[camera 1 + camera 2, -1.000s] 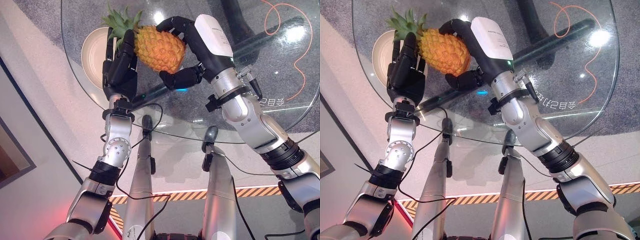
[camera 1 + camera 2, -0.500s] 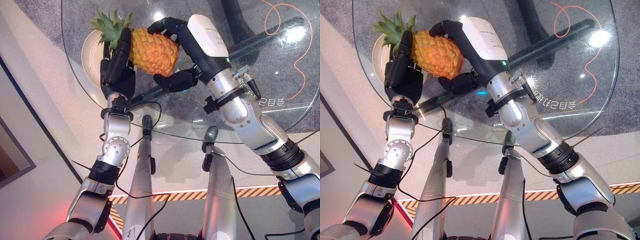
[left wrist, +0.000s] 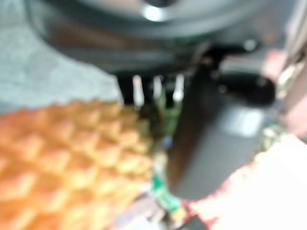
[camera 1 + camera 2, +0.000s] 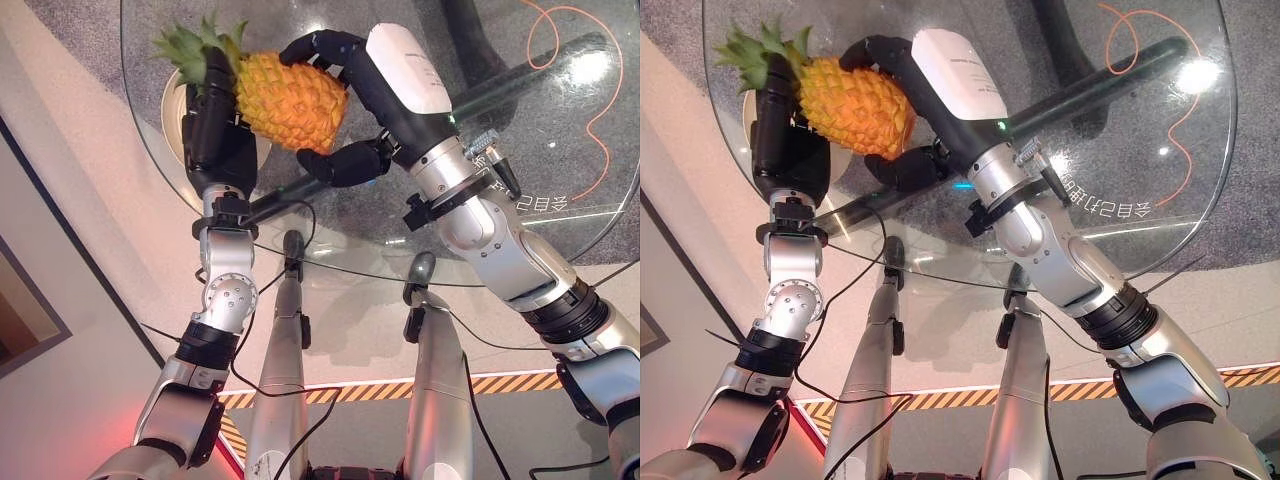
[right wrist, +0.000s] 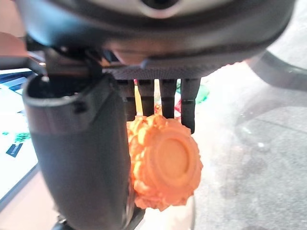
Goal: Pick up the fruit to the plate
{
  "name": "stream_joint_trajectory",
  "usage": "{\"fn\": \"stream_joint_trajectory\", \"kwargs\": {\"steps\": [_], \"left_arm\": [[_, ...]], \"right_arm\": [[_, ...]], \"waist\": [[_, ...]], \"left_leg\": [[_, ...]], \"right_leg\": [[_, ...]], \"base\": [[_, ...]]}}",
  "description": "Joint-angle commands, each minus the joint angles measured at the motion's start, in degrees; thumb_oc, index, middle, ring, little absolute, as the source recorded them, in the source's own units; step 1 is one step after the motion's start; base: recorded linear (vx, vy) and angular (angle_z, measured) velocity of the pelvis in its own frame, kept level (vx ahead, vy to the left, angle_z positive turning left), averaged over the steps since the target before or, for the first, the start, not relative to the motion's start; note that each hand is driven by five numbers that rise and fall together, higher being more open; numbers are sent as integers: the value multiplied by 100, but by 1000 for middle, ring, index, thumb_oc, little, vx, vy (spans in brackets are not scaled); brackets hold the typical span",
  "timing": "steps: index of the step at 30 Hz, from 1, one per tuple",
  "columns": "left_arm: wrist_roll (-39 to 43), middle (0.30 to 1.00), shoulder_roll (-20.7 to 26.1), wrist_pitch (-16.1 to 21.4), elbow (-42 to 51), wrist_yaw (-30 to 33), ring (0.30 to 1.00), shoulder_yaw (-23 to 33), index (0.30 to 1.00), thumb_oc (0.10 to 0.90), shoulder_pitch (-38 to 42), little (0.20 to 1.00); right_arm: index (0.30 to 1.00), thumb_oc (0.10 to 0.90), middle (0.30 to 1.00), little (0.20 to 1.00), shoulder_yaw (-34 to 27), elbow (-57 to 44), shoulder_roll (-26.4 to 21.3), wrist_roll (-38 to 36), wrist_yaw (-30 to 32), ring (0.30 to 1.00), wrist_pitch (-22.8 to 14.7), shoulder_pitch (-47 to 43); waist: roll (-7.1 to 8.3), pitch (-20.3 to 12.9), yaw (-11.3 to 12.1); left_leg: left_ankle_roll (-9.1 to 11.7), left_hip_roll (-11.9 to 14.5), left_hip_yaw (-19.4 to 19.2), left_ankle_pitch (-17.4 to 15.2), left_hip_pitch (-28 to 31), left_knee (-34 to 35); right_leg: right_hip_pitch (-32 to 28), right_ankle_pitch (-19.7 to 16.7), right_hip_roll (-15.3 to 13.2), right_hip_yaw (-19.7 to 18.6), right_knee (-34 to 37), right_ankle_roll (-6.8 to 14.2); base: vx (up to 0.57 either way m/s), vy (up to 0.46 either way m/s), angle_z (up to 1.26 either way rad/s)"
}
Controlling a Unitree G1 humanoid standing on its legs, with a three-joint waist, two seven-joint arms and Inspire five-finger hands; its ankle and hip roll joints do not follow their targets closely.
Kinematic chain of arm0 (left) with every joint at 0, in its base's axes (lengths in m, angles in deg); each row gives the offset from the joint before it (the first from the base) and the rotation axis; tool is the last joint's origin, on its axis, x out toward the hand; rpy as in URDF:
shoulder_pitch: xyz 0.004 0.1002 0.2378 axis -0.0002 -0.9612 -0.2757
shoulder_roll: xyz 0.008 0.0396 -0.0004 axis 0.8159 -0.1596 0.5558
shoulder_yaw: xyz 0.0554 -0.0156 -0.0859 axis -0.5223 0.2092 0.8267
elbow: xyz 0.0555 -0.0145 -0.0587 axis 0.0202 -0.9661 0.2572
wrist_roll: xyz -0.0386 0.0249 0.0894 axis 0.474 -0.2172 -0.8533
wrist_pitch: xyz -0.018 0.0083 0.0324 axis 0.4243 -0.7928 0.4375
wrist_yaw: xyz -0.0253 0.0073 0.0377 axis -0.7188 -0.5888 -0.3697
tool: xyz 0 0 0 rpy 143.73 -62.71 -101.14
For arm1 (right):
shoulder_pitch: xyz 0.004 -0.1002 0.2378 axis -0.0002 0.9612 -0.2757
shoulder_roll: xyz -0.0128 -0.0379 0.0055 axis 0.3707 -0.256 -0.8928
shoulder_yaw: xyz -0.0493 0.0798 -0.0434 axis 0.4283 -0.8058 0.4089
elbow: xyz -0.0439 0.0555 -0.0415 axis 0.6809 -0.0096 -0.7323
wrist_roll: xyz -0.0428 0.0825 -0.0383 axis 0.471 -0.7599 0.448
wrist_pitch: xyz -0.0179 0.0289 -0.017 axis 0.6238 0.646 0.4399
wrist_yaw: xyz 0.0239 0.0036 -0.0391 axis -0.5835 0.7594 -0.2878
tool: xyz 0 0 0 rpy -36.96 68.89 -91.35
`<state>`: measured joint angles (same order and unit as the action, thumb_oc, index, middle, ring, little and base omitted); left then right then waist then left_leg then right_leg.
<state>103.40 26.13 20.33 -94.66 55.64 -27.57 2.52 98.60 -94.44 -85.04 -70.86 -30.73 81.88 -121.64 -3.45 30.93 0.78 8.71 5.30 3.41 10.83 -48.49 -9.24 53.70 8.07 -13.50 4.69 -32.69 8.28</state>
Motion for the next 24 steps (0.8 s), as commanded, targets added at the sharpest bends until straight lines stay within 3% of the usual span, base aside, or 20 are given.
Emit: {"fn": "stream_joint_trajectory", "kwargs": {"steps": [1, 16, 17, 18, 24], "left_arm": [[-507, 300, 115, 241, 749, -750, 300, -281, 300, 100, 822, 200], [-620, 300, 58, 332, 758, -774, 300, -217, 300, 100, 829, 200], [-619, 300, 54, 330, 759, -784, 300, -207, 300, 100, 829, 200], [-648, 300, 41, 329, 773, -777, 300, -198, 300, 100, 826, 200], [-698, 300, 17, 368, 753, -750, 300, -179, 300, 100, 849, 200]], "right_arm": [[300, 100, 300, 200, 154, -1103, 310, 201, 113, 300, -840, -998], [321, 125, 321, 225, -87, -1094, 384, 326, 452, 321, -567, -862], [556, 399, 556, 499, -99, -1091, 388, 292, 475, 556, -503, -853], [900, 800, 900, 900, -116, -1069, 402, 285, 494, 900, -504, -840], [900, 800, 900, 900, -180, -1014, 449, 277, 662, 900, -402, -762]], "waist": [[379, -113, 26], [379, -113, -13], [380, -113, -16], [377, -113, -17], [365, -113, -31]], "left_leg": [[-361, -469, -283, -613, 130, -570], [-370, -477, -274, -646, 100, -603], [-370, -475, -276, -638, 100, -593], [-370, -473, -278, -639, 99, -588], [-369, -472, -283, -644, 87, -596]], "right_leg": [[-800, -1097, 505, 435, 1781, -60], [-751, -1073, 537, 386, 1742, -71], [-749, -1081, 537, 385, 1750, -72], [-747, -1080, 535, 383, 1755, -72], [-724, -1072, 537, 365, 1739, -79]], "base": [[0, 0, 0], [0, 0, 0], [0, 0, 0], [0, 0, 0], [0, 0, 0]]}}
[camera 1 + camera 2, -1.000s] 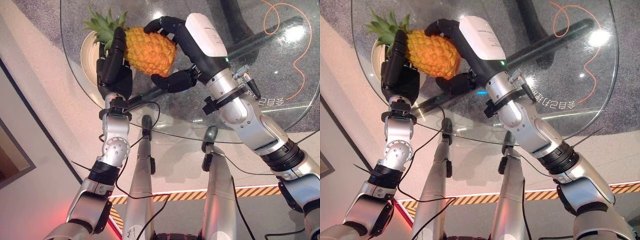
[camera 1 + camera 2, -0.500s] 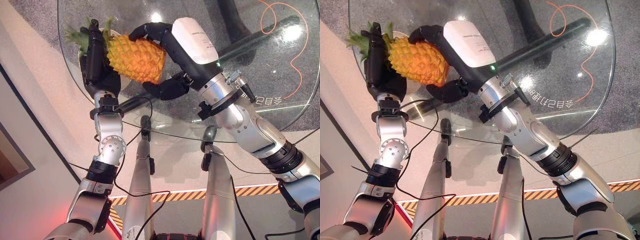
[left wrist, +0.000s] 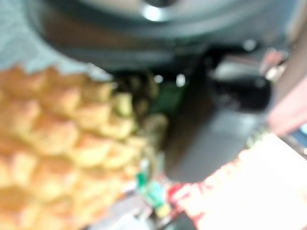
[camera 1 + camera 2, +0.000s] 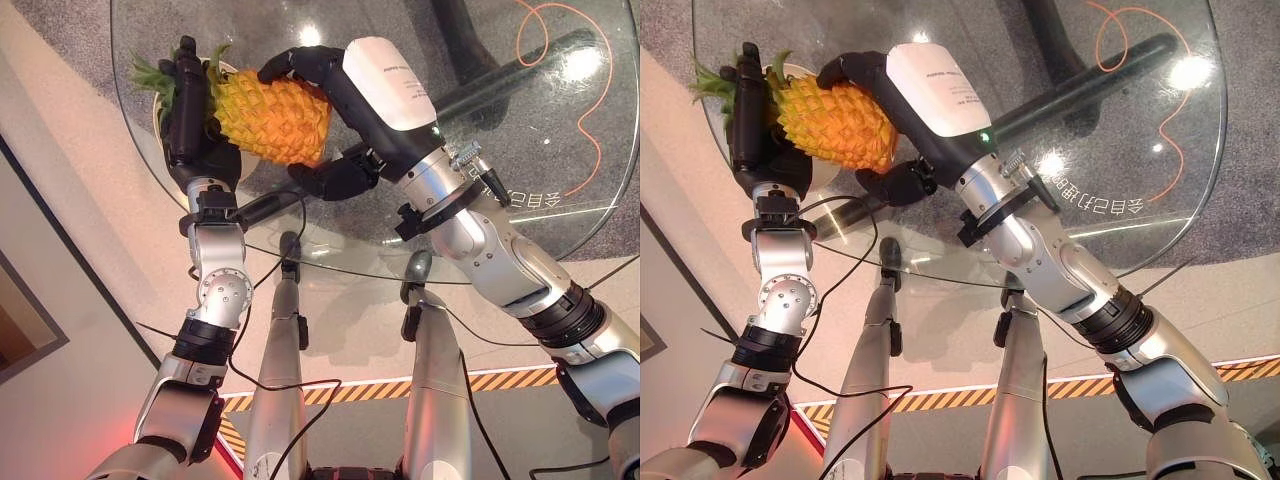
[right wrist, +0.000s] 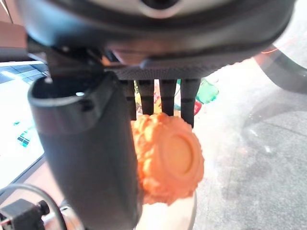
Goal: Pick up the fruit to the plate
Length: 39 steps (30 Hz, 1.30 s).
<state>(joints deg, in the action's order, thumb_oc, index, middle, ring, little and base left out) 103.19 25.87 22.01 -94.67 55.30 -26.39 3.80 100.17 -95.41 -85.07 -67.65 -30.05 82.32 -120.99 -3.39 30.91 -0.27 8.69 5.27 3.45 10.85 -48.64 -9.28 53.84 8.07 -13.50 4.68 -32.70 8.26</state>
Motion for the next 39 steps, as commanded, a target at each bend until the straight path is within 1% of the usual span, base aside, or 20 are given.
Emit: {"fn": "stream_joint_trajectory", "kwargs": {"steps": [1, 7, 8, 9, 13, 14, 17, 18, 19, 20, 21, 25, 30, 31, 33, 37, 39], "left_arm": [[-687, 300, 42, 229, 721, -729, 300, -294, 300, 100, 718, 200], [-760, 300, 23, 245, 676, -694, 300, -244, 300, 100, 746, 200], [-778, 300, 32, 247, 678, -683, 300, -232, 300, 100, 761, 200], [-814, 300, 23, 255, 678, -653, 300, -223, 300, 100, 741, 200], [-985, 300, 23, 413, 673, -465, 300, -175, 300, 100, 768, 200], [-1013, 300, 29, 482, 673, -391, 300, -155, 300, 100, 741, 200], [-1108, 300, 13, 600, 653, -233, 300, -107, 300, 100, 753, 200], [-1166, 300, 10, 645, 651, -156, 300, -85, 300, 100, 772, 200], [-1380, 300, -1, 768, 625, 92, 300, -31, 300, 100, 802, 200], [-1424, 300, -11, 774, 631, 143, 300, -35, 300, 100, 789, 200], [-1539, 300, -1, 805, 613, 293, 300, 6, 300, 100, 808, 200], [-1952, 300, 53, 909, 593, 756, 300, 81, 300, 100, 818, 200], [-2171, 300, 50, 1092, 488, 1111, 300, 201, 300, 100, 831, 200], [-2270, 300, 84, 1143, 463, 1249, 300, 246, 300, 100, 881, 200], [-2451, 300, 74, 1192, 443, 1412, 300, 276, 300, 100, 908, 200], [-2703, 300, 92, 1304, 390, 1745, 300, 349, 300, 100, 977, 200], [-2764, 300, 84, 1337, 368, 1842, 300, 364, 300, 100, 981, 200]], "right_arm": [[900, 800, 900, 900, -366, -890, 467, -38, 640, 900, -448, -795], [900, 800, 900, 900, -461, -856, 505, -49, 725, 900, -408, -750], [900, 800, 900, 900, -483, -854, 504, -54, 744, 900, -397, -753], [900, 800, 900, 900, -495, -844, 511, -67, 763, 900, -399, -723], [900, 800, 900, 900, -573, -852, 555, -55, 760, 900, -395, -699], [900, 800, 900, 900, -565, -844, 558, -57, 777, 900, -380, -680], [900, 800, 900, 900, -575, -818, 579, -39, 802, 900, -370, -684], [900, 800, 900, 900, -586, -807, 589, -23, 813, 900, -362, -702], [900, 800, 900, 900, -616, -784, 632, 0, 824, 900, -353, -706], [900, 800, 900, 900, -612, -781, 639, 5, 826, 900, -354, -691], [900, 800, 900, 900, -629, -777, 636, 4, 841, 900, -346, -708], [900, 800, 900, 900, -667, -744, 628, -8, 900, 900, -321, -714], [900, 800, 900, 900, -693, -639, 603, -27, 994, 900, -330, -720], [900, 800, 900, 900, -697, -597, 590, -35, 1043, 900, -313, -758], [900, 800, 900, 900, -709, -583, 603, -35, 1065, 900, -272, -774], [900, 800, 900, 900, -763, -494, 607, -13, 1159, 900, -304, -740], [900, 800, 900, 900, -770, -467, 625, -13, 1184, 900, -304, -721]], "waist": [[359, -112, 68], [358, -112, 56], [357, -112, 54], [357, -112, 57], [364, -112, 48], [361, -112, 56], [358, -112, 59], [355, -112, 61], [355, -112, 62], [354, -112, 64], [352, -112, 65], [353, -112, 77], [351, -112, 87], [348, -112, 87], [347, -112, 83], [349, -112, 80], [353, -112, 80]], "left_leg": [[-368, -465, -291, -654, 114, -589], [-371, -466, -294, -654, 122, -581], [-376, -469, -294, -604, 84, -572], [-369, -459, -294, -658, 124, -587], [-378, -473, -284, -601, 91, -561], [-369, -465, -283, -662, 135, -577], [-369, -464, -279, -660, 126, -579], [-374, -473, -276, -609, 87, -566], [-373, -474, -268, -605, 79, -569], [-368, -469, -268, -656, 117, -580], [-372, -476, -266, -605, 83, -567], [-367, -478, -259, -604, 85, -570], [-354, -465, -253, -654, 104, -591], [-357, -470, -251, -599, 56, -582], [-356, -470, -254, -596, 55, -575], [-350, -473, -258, -589, 73, -538], [-341, -464, -253, -645, 117, -550]], "right_leg": [[-744, -1065, 542, 363, 1735, -78], [-747, -1066, 538, 357, 1742, -83], [-714, -1114, 532, 361, 1758, -88], [-752, -1062, 536, 354, 1739, -82], [-721, -1116, 541, 352, 1772, -91], [-761, -1058, 545, 343, 1751, -88], [-748, -1058, 542, 340, 1745, -94], [-713, -1104, 537, 343, 1762, -99], [-706, -1102, 543, 339, 1759, -101], [-738, -1054, 548, 335, 1740, -97], [-704, -1097, 549, 334, 1753, -105], [-714, -1092, 544, 340, 1754, -108], [-731, -1030, 547, 332, 1725, -110], [-690, -1073, 547, 330, 1737, -119], [-683, -1072, 554, 324, 1736, -125], [-701, -1073, 556, 328, 1765, -126], [-735, -1023, 561, 321, 1742, -121]], "base": [[0, 0, 0], [0, 0, 0], [0, 0, 0], [0, 0, 0], [0, 0, 0], [0, 0, 0], [0, 0, 0], [0, 0, 0], [0, 0, 0], [0, 0, 0], [0, 0, 0], [0, 0, 0], [-6, 1, 0], [-31, 9, 0], [0, 0, 0], [0, 0, 0], [0, 0, 0]]}}
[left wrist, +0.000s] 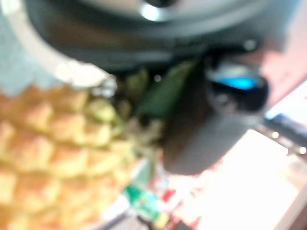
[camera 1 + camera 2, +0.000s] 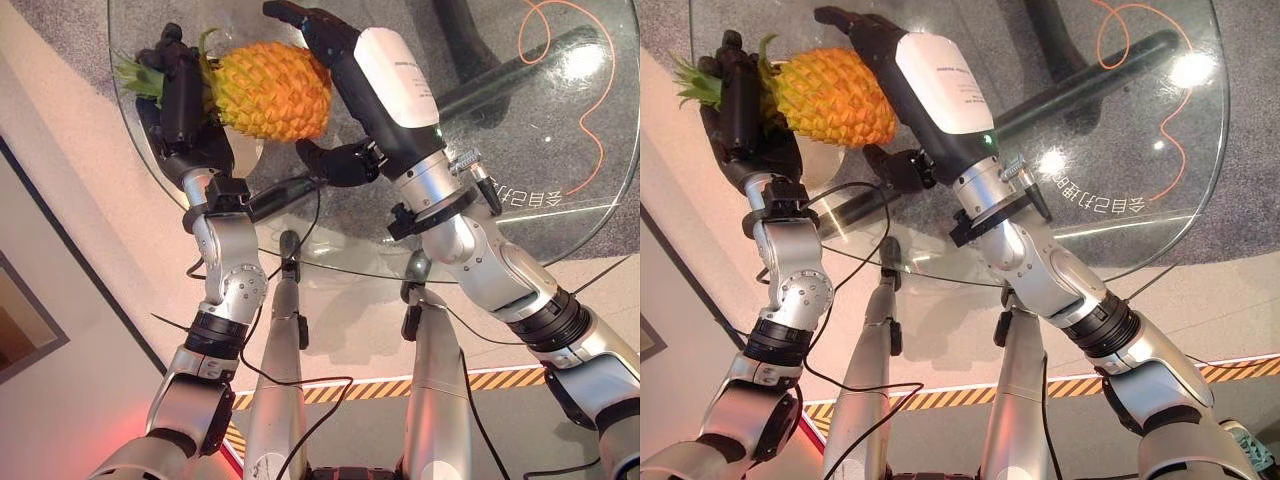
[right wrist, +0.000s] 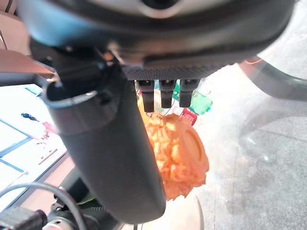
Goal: Pick up the fruit to the plate
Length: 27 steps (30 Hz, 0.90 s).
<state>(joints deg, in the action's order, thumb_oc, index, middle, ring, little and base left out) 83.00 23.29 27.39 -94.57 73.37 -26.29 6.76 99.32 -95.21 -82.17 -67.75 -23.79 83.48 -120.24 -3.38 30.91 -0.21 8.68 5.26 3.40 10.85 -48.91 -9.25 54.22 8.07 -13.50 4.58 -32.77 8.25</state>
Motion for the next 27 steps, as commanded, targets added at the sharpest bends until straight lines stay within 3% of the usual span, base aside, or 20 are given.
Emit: {"fn": "stream_joint_trajectory", "kwargs": {"steps": [1, 16, 22, 27], "left_arm": [[-752, 300, 346, 800, 363, 43, 300, 354, 300, 100, 698, 200], [-1047, 300, 272, 1096, 307, 694, 300, 546, 300, 100, 852, 200], [-1974, 300, 345, 1047, 240, 1040, 300, 556, 300, 100, 934, 200], [-2906, 300, 528, 1034, 65, 1495, 300, 552, 300, 100, 1024, 200]], "right_arm": [[900, 800, 900, 900, -690, -488, 332, -2, 559, 900, -420, -810], [900, 800, 900, 900, -758, -400, 421, 32, 641, 900, -335, -843], [900, 800, 900, 900, -796, -326, 391, -55, 776, 900, -226, -849], [900, 800, 900, 900, -905, -63, 331, -452, 1262, 900, -136, -682]], "waist": [[352, -112, 72], [370, -112, 67], [373, -112, 55], [382, -112, 21]], "left_leg": [[-346, -468, -249, -592, 106, -543], [-322, -444, -243, -563, 140, -470], [-314, -416, -252, -538, 149, -425], [-296, -384, -264, -555, 185, -423]], "right_leg": [[-740, -1072, 557, 335, 1766, -125], [-770, -1052, 587, 319, 1786, -136], [-772, -1046, 601, 307, 1792, -150], [-797, -1013, 623, 273, 1772, -161]], "base": [[0, 0, 0], [-7, 0, 0], [-5, 3, 0], [-3, 14, 0]]}}
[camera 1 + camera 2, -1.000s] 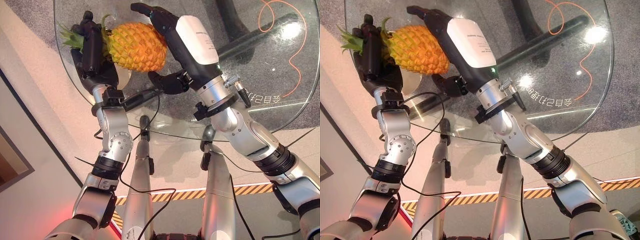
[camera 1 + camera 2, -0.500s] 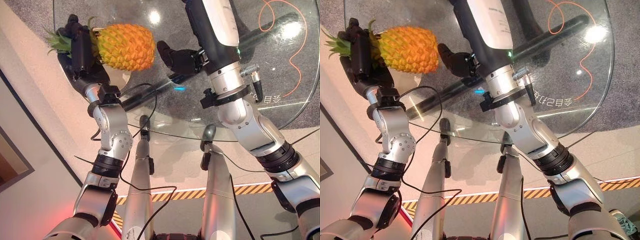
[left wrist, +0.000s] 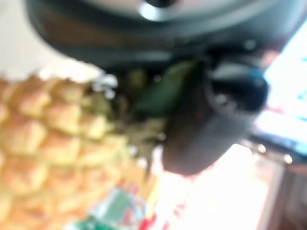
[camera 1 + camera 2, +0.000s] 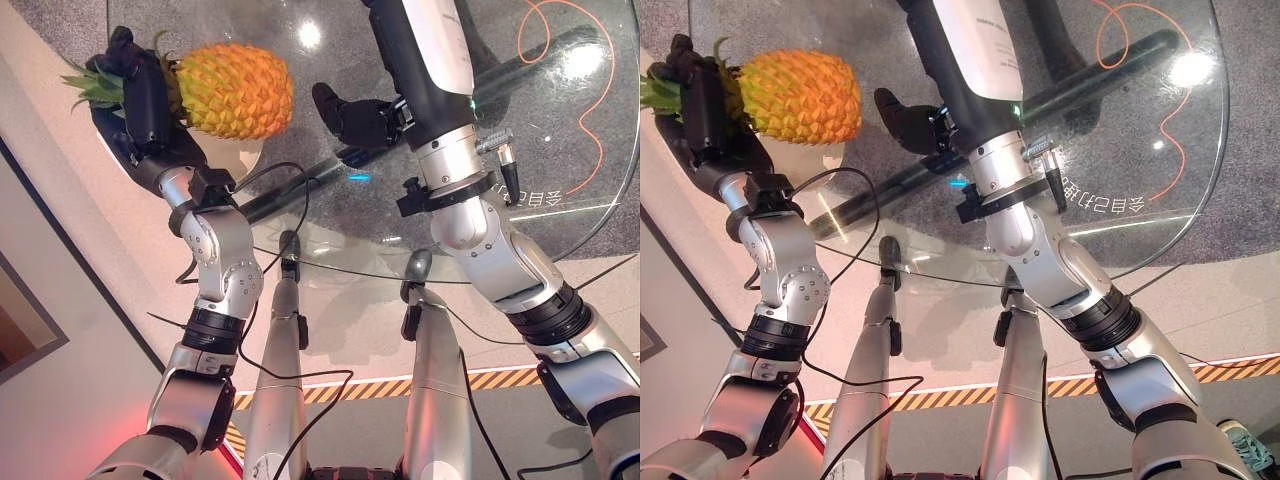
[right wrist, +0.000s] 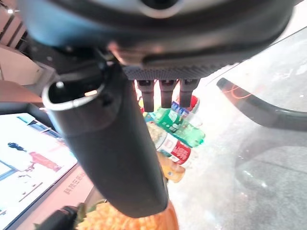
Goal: Pick up the fruit to the plate
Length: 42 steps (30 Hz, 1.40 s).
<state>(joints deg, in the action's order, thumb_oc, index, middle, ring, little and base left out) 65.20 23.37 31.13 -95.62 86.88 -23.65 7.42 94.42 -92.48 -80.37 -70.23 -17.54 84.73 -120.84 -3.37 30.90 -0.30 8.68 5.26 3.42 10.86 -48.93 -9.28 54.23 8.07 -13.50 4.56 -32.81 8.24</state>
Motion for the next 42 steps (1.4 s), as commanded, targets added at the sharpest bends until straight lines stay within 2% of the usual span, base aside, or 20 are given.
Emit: {"fn": "stream_joint_trajectory", "kwargs": {"steps": [1, 5, 6, 13, 15, 20, 23, 27, 33, 38, 42], "left_arm": [[-1204, 300, 545, 679, 119, 200, 300, 300, 300, 100, 950, 200], [-1575, 300, 673, 787, -77, 516, 300, 390, 300, 100, 930, 200], [-1682, 300, 725, 806, -126, 628, 300, 420, 300, 100, 893, 200], [-2349, 300, 941, 905, -275, 1089, 300, 630, 300, 100, 678, 200], [-2559, 300, 1019, 871, -333, 1253, 300, 685, 300, 100, 647, 200], [-3222, 300, 1287, 1107, -850, 2072, 300, 791, 300, 100, 658, 200], [-3481, 300, 1413, 1204, -1185, 2356, 300, 802, 300, 100, 686, 200], [-3494, 300, 1820, 1259, -1889, 2647, 300, 730, 300, 100, 954, 200], [-3287, 300, 2279, 1185, -2666, 2751, 300, 495, 300, 100, 1434, 200], [-3067, 300, 2517, 1137, -3251, 2591, 300, 290, 300, 100, 1722, 200], [-2852, 300, 2646, 1125, -3595, 2413, 300, 158, 300, 100, 1891, 200]], "right_arm": [[900, 800, 900, 900, -461, -241, 144, -207, 780, 900, -260, -544], [900, 800, 900, 900, -753, 31, 105, -184, 1353, 900, -278, -217], [900, 800, 900, 900, -857, 111, 79, -223, 1595, 900, -228, -67], [900, 800, 900, 900, -1609, 651, -27, -400, 2593, 900, -313, 857], [900, 800, 900, 900, -1769, 857, -45, -599, 2881, 900, -316, 1076], [900, 800, 900, 900, -2188, 1530, -50, -1304, 3586, 900, -561, 1650], [900, 800, 900, 900, -2351, 1981, -70, -1913, 3772, 900, -889, 1894], [900, 800, 900, 900, -2515, 3169, -101, -3075, 3659, 900, -1706, 2164], [900, 800, 900, 900, -2319, 4489, -229, -4151, 3484, 900, -2008, 1981], [900, 800, 900, 900, -2452, 5722, -251, -5094, 2862, 900, -2288, 1850], [900, 800, 900, 900, -2456, 6501, -272, -5187, 2516, 900, -2125, 1796]], "waist": [[383, -111, 23], [409, -111, -34], [421, -111, -56], [554, -111, -191], [590, -111, -211], [691, -111, -311], [733, -111, -348], [826, -111, -389], [913, -111, -369], [909, -111, -340], [905, -111, -320]], "left_leg": [[-288, -376, -268, -610, 235, -422], [-294, -359, -280, -578, 231, -399], [-288, -343, -284, -663, 289, -426], [-293, -292, -298, -718, 311, -527], [-298, -281, -300, -745, 332, -553], [-302, -229, -336, -818, 399, -601], [-293, -193, -366, -903, 472, -619], [-264, -137, -425, -927, 533, -607], [-219, -84, -465, -932, 526, -647], [-212, -71, -464, -942, 490, -697], [-213, -54, -464, -960, 450, -758]], "right_leg": [[-833, -966, 628, 267, 1763, -156], [-818, -1008, 650, 245, 1783, -164], [-866, -934, 663, 232, 1748, -161], [-884, -964, 700, 190, 1714, -172], [-905, -951, 712, 183, 1696, -179], [-955, -901, 763, 166, 1628, -195], [-1014, -817, 801, 147, 1584, -206], [-1070, -803, 839, 141, 1588, -225], [-1098, -794, 844, 168, 1604, -265], [-1081, -777, 840, 180, 1586, -283], [-1061, -765, 838, 173, 1560, -289]], "base": [[-7, 38, 0], [-11, 44, 0], [-16, 53, 0], [-7, 50, 0], [16, 42, -1], [24, 51, -3], [12, 40, -5], [12, 22, -8], [2, -15, -5], [8, -5, -2], [0, 0, 0]]}}
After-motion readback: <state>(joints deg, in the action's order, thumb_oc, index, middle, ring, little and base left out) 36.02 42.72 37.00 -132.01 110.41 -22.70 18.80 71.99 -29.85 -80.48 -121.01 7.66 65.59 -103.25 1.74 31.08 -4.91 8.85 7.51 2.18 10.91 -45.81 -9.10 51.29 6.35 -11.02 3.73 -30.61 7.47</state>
